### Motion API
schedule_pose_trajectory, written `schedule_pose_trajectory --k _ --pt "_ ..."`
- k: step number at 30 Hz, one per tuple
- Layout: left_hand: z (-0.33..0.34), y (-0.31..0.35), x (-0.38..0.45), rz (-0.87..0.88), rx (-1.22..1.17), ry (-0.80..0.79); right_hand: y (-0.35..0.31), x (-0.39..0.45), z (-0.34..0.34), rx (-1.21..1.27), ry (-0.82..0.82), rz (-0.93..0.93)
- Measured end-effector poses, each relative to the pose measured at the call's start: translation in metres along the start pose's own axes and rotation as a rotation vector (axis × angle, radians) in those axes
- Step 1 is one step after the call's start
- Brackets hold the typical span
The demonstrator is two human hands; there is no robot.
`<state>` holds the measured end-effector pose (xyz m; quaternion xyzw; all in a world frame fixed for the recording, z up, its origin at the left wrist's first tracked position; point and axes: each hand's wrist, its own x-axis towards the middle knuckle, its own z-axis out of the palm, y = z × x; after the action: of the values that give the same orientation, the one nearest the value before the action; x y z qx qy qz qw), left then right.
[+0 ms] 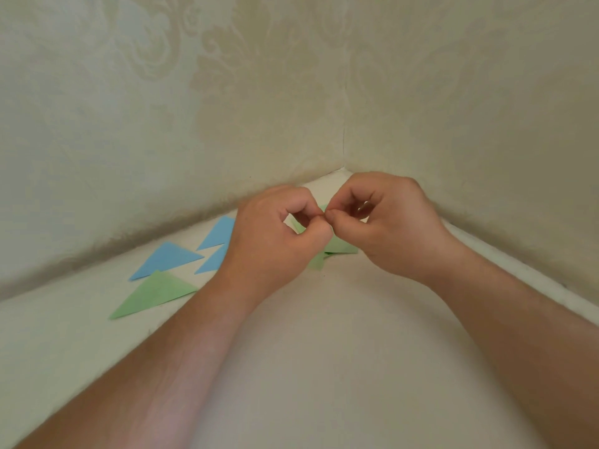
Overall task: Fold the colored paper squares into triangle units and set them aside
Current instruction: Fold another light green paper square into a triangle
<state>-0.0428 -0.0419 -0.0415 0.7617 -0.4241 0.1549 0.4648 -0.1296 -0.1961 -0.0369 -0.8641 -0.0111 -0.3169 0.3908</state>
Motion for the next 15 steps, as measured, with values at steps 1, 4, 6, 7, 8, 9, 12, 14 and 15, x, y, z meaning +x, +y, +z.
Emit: schedule_pose_trajectory --k 1,4,6,7,8,9,12,14,15 --pt "0.0003 0.0007 -0.0001 -0.007 -0.011 0.008 -0.0003 0.0 0.0004 -0.002 0.012 -0.023" --pt "-0.0003 0.0019 0.0001 -0.035 -0.022 0.021 -0.0002 0.001 -0.0007 0.002 0.059 -0.068" --pt "-0.0012 0.0024 -0.0001 -0.075 -0.042 0.01 -0.0001 0.0018 -0.0017 0.004 0.079 -0.074" --pt "-0.0017 0.0028 -0.0004 -0.091 -0.046 0.001 -0.0001 0.002 -0.0016 0.001 0.081 -0.076" --pt "-0.002 0.0029 -0.0007 -0.1 -0.041 -0.003 0.0001 0.0022 -0.0012 -0.006 0.08 -0.075" --pt "-0.0025 0.0032 -0.0012 -0.105 -0.033 -0.003 0.0001 0.0023 -0.001 -0.01 0.077 -0.071" --pt "-0.0046 0.0027 -0.001 -0.126 -0.023 0.0 0.0002 0.0036 -0.0033 0.032 0.095 -0.031" --pt "-0.0059 0.0023 -0.0005 -0.144 -0.015 -0.002 -0.0004 0.0042 -0.0046 0.041 0.107 -0.018" --pt "-0.0066 0.0026 -0.0004 -0.15 -0.013 -0.004 -0.0009 0.0042 -0.0045 0.033 0.104 -0.019"
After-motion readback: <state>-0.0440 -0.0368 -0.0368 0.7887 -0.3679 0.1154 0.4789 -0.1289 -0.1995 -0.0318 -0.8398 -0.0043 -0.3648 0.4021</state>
